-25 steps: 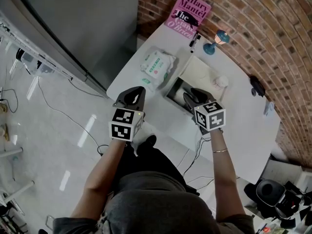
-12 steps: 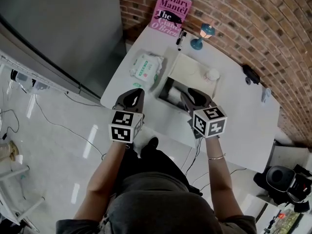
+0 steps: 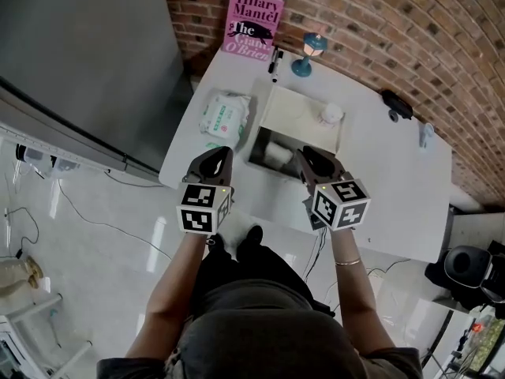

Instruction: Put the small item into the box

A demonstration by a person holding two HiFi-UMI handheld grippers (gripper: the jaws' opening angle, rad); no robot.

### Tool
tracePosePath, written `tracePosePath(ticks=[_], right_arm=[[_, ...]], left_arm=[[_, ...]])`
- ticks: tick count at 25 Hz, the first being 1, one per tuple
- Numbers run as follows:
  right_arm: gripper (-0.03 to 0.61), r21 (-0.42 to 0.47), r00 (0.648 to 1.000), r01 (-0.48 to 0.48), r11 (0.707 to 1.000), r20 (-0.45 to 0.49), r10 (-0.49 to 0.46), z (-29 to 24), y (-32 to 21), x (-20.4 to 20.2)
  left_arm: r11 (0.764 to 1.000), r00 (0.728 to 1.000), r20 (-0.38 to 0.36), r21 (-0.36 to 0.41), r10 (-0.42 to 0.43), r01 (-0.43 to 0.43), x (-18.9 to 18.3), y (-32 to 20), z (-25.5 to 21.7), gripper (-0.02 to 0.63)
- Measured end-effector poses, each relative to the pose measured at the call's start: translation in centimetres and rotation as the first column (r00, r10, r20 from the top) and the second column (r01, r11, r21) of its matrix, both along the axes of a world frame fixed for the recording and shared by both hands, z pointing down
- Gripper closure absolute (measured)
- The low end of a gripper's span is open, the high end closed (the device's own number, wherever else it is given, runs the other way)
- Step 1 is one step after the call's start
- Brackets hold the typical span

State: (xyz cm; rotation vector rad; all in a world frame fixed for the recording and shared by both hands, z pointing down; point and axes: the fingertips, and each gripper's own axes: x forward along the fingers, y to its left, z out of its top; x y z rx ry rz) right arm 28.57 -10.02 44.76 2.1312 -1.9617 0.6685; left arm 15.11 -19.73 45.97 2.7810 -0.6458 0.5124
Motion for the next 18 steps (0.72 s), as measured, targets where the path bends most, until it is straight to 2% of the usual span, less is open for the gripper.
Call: tracePosePath(ticks=[5, 11, 18], right_arm=[[0.508, 0.018, 0.998, -0.065, 0.998, 0.003, 0.065, -0.2, 1.3, 0.3], [0.545, 0.037, 0.991, -0.131, 0.991, -0.003, 0.131, -0.4, 2.6, 0.3], [0.574, 0.065, 0.984, -0.179, 0.982, -0.013, 0.18, -0.8, 4.1, 0.3]], left_arm=[[1.0, 1.0, 0.0, 0.007, 0.024, -0.024, 0.8, 0.2, -0.1, 0.588], [0.999, 0.999, -0.002, 0.012, 0.053, -0.053, 1.6, 0.7, -0.5, 0.588], [0.997, 0.997, -0.002, 0.014, 0.08, -0.08, 2.0, 1.5, -0.5, 0.588]])
